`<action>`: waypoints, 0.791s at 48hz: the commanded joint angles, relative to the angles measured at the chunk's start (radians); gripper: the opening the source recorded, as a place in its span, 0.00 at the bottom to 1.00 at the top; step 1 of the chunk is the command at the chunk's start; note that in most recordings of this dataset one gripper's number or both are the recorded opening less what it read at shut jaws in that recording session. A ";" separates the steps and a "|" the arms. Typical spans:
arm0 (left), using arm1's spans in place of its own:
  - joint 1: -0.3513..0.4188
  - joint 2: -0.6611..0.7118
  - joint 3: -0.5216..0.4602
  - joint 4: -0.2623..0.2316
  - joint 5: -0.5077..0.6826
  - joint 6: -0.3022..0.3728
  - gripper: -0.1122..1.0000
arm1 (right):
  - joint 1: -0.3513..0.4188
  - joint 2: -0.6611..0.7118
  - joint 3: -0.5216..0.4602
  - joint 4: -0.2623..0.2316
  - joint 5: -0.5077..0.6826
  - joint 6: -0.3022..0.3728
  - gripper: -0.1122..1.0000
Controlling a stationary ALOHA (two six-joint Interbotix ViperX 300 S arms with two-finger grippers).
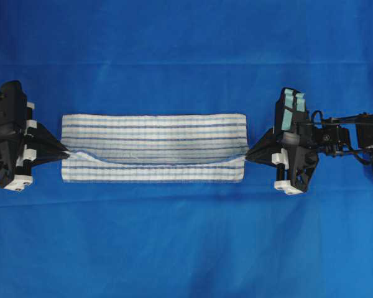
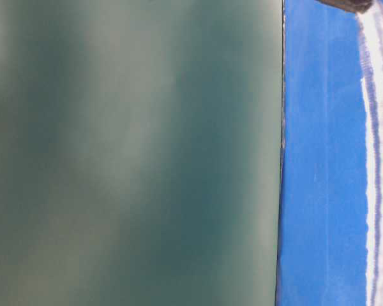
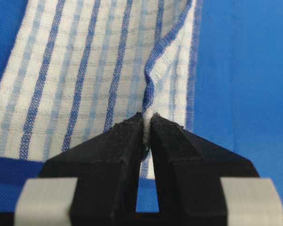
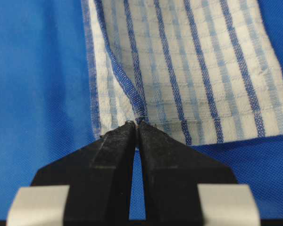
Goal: Fold the blue towel.
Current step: 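Fold the far edge toward the near edge with both grippers, release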
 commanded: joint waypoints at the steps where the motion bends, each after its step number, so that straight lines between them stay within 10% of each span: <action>1: -0.005 0.009 -0.011 -0.002 -0.003 0.002 0.13 | 0.003 0.000 -0.023 0.003 0.003 0.002 0.14; 14: -0.005 0.015 -0.009 -0.002 -0.002 0.003 0.17 | 0.003 0.064 -0.066 0.003 0.008 0.002 0.14; 26: -0.005 0.014 -0.014 -0.002 0.002 -0.003 0.45 | 0.009 0.109 -0.123 0.005 0.058 0.003 0.15; 38: 0.018 -0.020 -0.034 0.000 0.002 0.015 0.78 | -0.006 0.058 -0.120 -0.008 0.084 -0.006 0.68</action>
